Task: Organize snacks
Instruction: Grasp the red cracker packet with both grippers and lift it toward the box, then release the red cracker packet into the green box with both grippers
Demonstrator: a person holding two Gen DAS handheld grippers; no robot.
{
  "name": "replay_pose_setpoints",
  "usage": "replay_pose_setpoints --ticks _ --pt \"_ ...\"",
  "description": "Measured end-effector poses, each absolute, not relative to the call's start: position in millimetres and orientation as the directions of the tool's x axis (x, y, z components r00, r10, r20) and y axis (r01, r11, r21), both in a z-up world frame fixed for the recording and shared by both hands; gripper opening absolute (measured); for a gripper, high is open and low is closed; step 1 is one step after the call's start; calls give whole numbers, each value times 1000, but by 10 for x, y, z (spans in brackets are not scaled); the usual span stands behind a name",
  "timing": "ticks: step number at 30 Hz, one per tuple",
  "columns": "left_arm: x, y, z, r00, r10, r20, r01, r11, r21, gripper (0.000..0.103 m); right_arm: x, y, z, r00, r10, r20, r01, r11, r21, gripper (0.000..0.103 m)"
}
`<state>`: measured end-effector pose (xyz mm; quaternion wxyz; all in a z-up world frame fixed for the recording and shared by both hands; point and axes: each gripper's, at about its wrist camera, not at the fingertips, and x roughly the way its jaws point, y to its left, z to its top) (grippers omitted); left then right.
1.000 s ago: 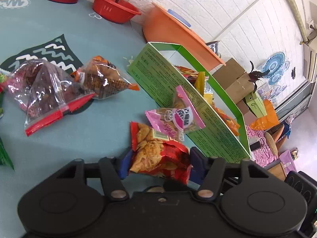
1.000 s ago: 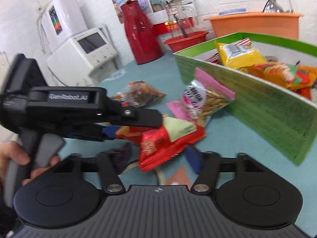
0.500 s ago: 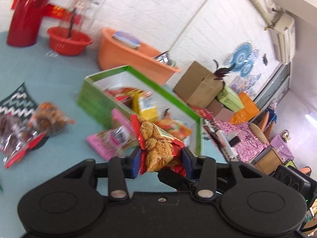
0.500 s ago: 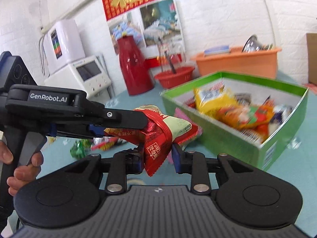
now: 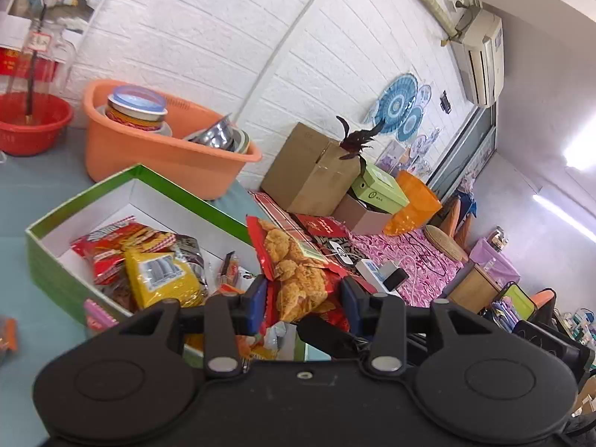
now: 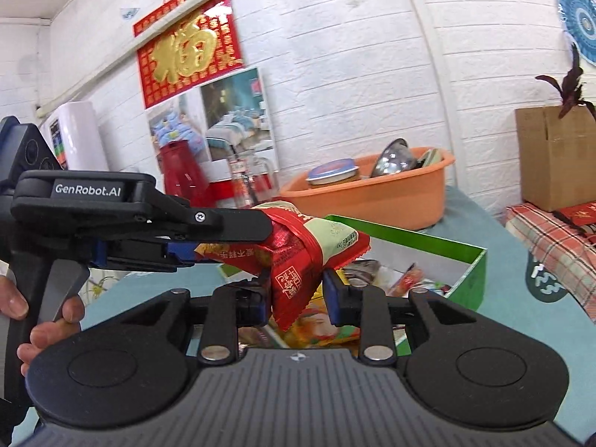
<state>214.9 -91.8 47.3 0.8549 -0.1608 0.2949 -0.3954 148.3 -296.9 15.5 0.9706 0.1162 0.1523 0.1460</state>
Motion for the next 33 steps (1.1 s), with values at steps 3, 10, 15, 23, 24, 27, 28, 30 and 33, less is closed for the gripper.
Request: replay_pose_setpoints --ticks 3,10,15,23,24,27,28,30,33 --pt "2323 -1010 385 491 -779 -390 580 626 -521 77 1589 -3072 73 914 301 -274 -223 933 283 50" --pt "2640 -1180 220 490 -760 -427 561 649 -513 94 1820 -3173 -122 920 252 -301 -182 953 243 53" --pt "2601 -1168 193 590 -666 -457 509 746 -430 103 1862 -3195 -291 932 219 -289 -169 968 188 101" --pt "2449 -1005 299 610 -653 -449 491 756 -433 103 1677 -3157 -153 938 236 -255 -195 965 177 103" --pt "2404 -978 319 614 -649 -449 487 759 -431 103 1633 -3145 -128 938 241 -251 -199 963 182 103" --pt "2215 -868 401 624 -641 -447 489 767 -416 103 1472 -3083 -46 930 282 -237 -237 951 199 103" --pt "2145 -814 427 630 -634 -449 487 772 -408 103 1416 -3048 -18 925 301 -232 -255 945 206 103" --pt "1990 -668 474 644 -619 -449 478 784 -396 103 1314 -2982 23 912 341 -226 -294 930 220 103" --pt "1771 -405 508 677 -577 -457 441 815 -377 103 1182 -2847 56 886 407 -222 -354 903 243 103"
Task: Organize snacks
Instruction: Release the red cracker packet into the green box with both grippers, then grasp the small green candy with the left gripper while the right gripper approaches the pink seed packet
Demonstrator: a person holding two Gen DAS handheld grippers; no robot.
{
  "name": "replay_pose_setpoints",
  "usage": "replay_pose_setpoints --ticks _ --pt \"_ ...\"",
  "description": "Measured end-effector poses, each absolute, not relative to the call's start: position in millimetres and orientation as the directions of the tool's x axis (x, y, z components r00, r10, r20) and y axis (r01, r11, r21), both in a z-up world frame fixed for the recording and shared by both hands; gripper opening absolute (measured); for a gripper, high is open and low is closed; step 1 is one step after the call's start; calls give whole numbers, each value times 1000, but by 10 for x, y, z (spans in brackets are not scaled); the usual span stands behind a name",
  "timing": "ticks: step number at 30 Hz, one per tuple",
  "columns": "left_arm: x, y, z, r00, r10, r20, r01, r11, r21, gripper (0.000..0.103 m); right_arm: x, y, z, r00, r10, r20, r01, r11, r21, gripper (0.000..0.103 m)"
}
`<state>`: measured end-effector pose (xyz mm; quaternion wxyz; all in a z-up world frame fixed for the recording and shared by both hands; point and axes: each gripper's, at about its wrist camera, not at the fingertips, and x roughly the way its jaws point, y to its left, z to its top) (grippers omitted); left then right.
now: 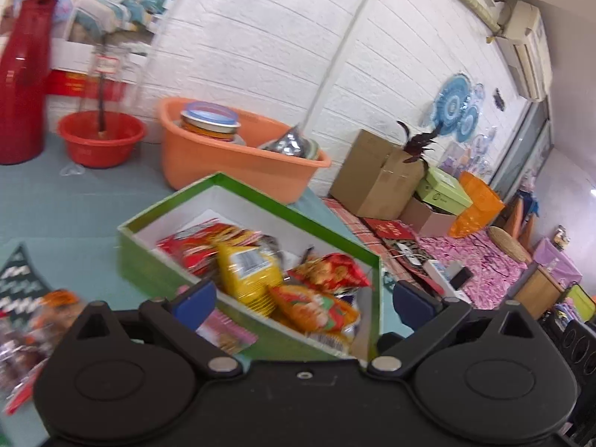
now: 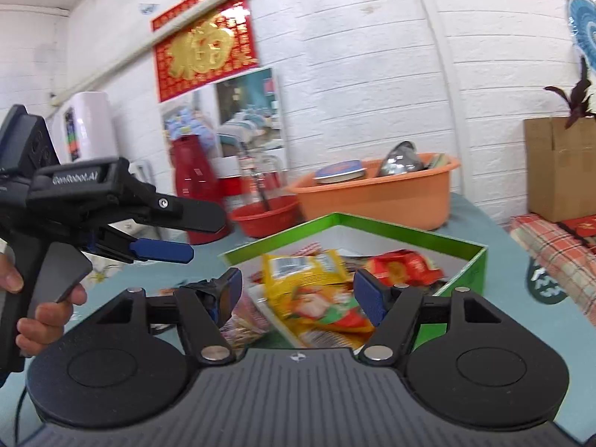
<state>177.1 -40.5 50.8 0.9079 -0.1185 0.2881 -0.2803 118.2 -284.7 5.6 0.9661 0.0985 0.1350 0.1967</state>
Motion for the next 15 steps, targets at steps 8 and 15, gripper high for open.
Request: replay_pose_setpoints --ticks 8,15 --pt "1354 337 403 737 -438 -515 288 892 -348 103 1048 -2420 -10 800 523 -294 -449 847 286 103" --pt "1136 926 252 775 -312 -550 162 938 -305 103 979 -2114 -90 746 567 -349 -487 822 295 103"
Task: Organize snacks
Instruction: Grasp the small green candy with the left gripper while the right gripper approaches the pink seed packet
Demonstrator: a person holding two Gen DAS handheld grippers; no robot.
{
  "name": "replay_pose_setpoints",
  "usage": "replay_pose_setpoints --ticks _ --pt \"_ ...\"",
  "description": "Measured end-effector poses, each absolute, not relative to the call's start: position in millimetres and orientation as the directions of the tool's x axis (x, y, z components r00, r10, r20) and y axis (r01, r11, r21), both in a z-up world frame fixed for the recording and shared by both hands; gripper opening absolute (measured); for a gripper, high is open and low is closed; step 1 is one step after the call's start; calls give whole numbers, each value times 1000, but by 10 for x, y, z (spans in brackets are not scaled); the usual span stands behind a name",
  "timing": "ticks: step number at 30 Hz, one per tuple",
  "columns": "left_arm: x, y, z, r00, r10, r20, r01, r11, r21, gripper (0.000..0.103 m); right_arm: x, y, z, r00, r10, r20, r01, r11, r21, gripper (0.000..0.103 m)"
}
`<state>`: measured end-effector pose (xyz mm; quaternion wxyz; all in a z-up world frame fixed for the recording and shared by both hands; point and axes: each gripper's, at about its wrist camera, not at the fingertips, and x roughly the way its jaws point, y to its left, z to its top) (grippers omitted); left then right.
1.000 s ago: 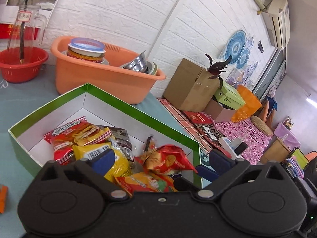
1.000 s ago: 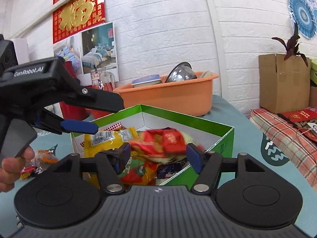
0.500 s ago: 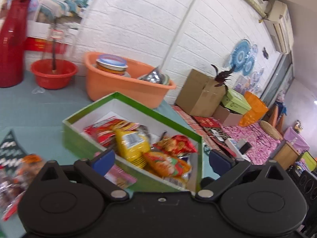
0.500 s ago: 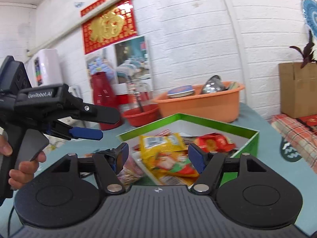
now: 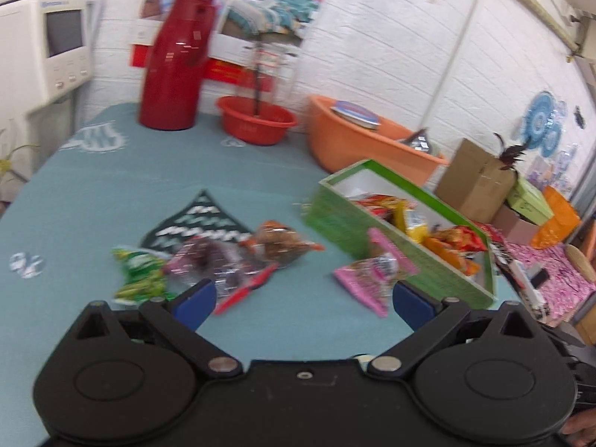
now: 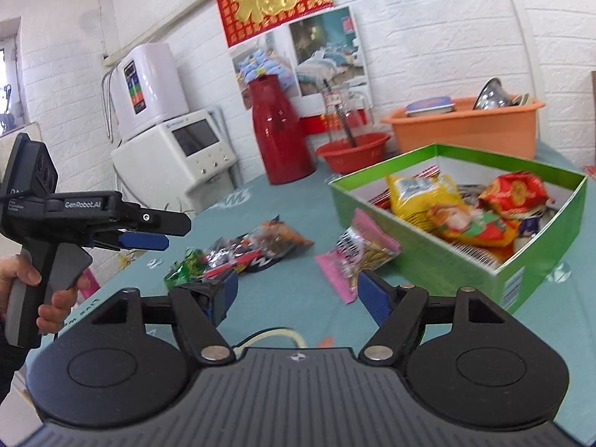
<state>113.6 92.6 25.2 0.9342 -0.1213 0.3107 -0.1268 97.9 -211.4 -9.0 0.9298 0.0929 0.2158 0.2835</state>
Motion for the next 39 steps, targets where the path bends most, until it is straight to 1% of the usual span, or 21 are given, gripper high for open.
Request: replay_pose_setpoints --ticks 7,13,15,16,17,18,19,22,24,27,29,30,31,32,35,39 --pt "1315 1447 58 789 -237 -567 33 938 -346 103 952 -1859 -109 713 591 -377 -523 807 275 103" --pt "1594 1732 -84 787 -219 -577 -26 922 -386 103 957 -1744 -158 695 593 -407 -531 804 266 103" --pt "1655 1753 -160 762 -256 -594 -15 911 -412 103 966 -1730 -169 691 594 -411 -531 804 269 103" --pt "1659 1733 -202 746 -280 -605 3 909 -417 79 969 -1727 -174 690 595 -413 -532 803 270 103" --pt "1626 1690 -216 747 -277 -604 20 918 -396 77 973 -1716 -178 688 596 -414 -533 802 270 103" --pt "1591 1634 -226 738 -280 -614 36 925 -378 72 977 -1713 -184 686 598 -416 -535 801 270 103" --pt "1549 1582 -253 714 -315 -625 61 917 -393 54 982 -1706 -190 683 599 -419 -536 800 270 103" --pt "1404 1358 -352 630 -459 -626 147 863 -484 50 989 -1675 -218 670 606 -429 -546 794 268 103" --pt "1299 1137 -374 595 -495 -633 210 856 -473 51 975 -1665 -245 663 611 -433 -552 790 268 103" --pt "1192 948 -305 596 -509 -622 258 854 -452 59 949 -1677 -280 658 608 -444 -557 790 256 103" --pt "1153 905 -238 611 -513 -603 271 851 -450 83 963 -1721 -285 668 594 -448 -543 801 252 103" --pt "1132 889 -203 624 -505 -596 272 856 -441 88 981 -1751 -283 676 588 -445 -532 807 257 103" --pt "1106 884 -171 635 -498 -591 274 860 -431 98 1004 -1785 -283 684 580 -443 -519 813 264 103" --pt "1076 884 -147 641 -495 -586 277 862 -425 103 1029 -1812 -286 694 570 -441 -504 821 268 103" --pt "953 872 -120 650 -498 -574 306 863 -402 103 1169 -1877 -310 722 528 -447 -457 849 265 103" --pt "864 760 -179 645 -481 -594 328 876 -354 103 1460 -1924 -375 746 473 -469 -374 880 292 103"
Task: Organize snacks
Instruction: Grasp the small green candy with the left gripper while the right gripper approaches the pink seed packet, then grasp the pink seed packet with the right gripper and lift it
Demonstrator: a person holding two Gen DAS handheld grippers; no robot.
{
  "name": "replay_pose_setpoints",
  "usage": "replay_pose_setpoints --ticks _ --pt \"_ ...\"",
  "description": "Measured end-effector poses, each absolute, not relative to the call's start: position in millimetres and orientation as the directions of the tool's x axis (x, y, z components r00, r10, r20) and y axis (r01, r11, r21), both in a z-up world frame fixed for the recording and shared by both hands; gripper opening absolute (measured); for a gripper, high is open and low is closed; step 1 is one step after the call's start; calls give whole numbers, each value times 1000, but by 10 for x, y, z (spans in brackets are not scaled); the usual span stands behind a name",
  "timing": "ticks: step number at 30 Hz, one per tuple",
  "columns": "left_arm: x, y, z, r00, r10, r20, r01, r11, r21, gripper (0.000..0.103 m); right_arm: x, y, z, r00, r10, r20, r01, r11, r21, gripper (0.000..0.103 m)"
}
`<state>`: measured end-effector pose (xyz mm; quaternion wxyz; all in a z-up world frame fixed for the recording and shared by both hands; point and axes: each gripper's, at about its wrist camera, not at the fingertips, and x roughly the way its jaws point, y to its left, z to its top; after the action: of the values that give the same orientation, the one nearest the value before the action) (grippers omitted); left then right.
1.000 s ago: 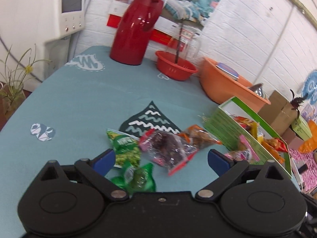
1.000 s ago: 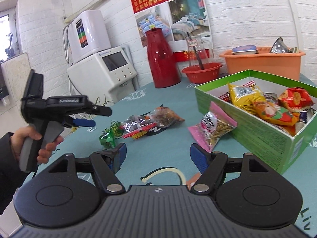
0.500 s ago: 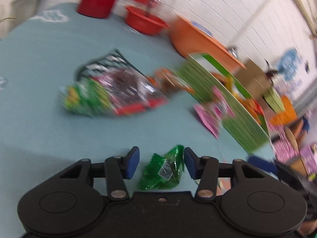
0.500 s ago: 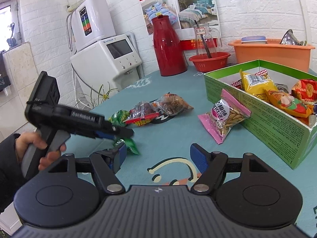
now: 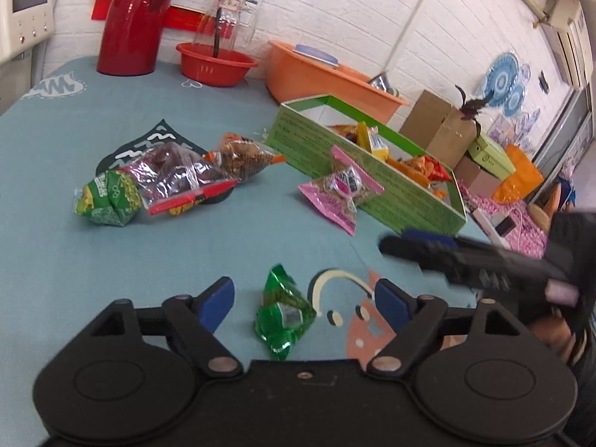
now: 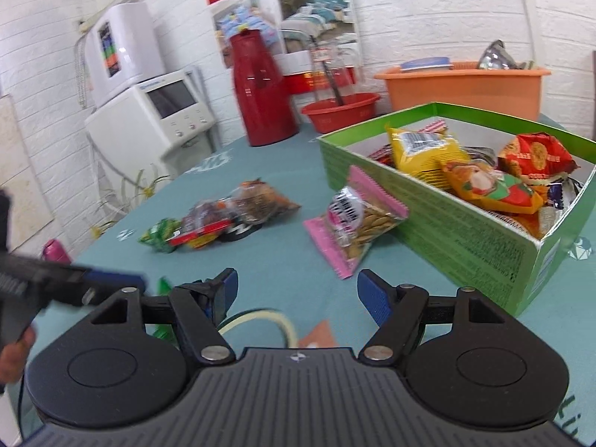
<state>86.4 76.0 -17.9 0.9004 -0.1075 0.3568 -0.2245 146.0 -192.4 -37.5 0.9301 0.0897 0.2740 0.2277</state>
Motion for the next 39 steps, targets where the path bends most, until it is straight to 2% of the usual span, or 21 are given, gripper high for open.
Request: replay_pose_setpoints --ticks 4,10,11,16,17,19,21,22,23,25,39 --pt "877 690 -255 643 -466 -608 331 885 -328 103 1700 -1931 -438 752 446 -486 -289 885 365 103" --pt "960 654 -339 631 -432 -644 334 901 -277 102 1912 -1818 -471 777 402 -485 -225 896 382 103" --pt "968 641 -349 627 -432 -649 340 900 -272 96 1942 -1799 -477 780 396 -484 -219 898 381 103" --pt "986 582 -403 627 -412 -662 345 908 -238 81 2090 -1737 -560 779 368 -507 -184 908 377 103" --pt "994 574 -401 629 -408 -662 342 910 -236 75 2085 -1738 -571 786 362 -501 -185 911 368 103" --pt "1014 571 -399 631 -403 -663 333 912 -238 64 2090 -1749 -575 780 353 -517 -186 919 348 57" --pt "1029 567 -397 632 -402 -662 328 913 -242 56 2081 -1803 -586 763 383 -520 -198 905 377 44" --pt "1033 565 -395 632 -401 -663 327 914 -241 48 2060 -1813 -589 757 393 -523 -205 902 380 36" --pt "1036 564 -395 632 -400 -664 326 914 -240 41 2036 -1823 -592 752 400 -524 -213 900 380 33" --pt "1043 556 -394 632 -400 -664 327 914 -239 37 1964 -1842 -590 746 413 -523 -230 896 379 31" --pt "1058 529 -390 635 -396 -663 296 918 -265 38 1219 -2034 -501 685 516 -514 -362 854 374 28"
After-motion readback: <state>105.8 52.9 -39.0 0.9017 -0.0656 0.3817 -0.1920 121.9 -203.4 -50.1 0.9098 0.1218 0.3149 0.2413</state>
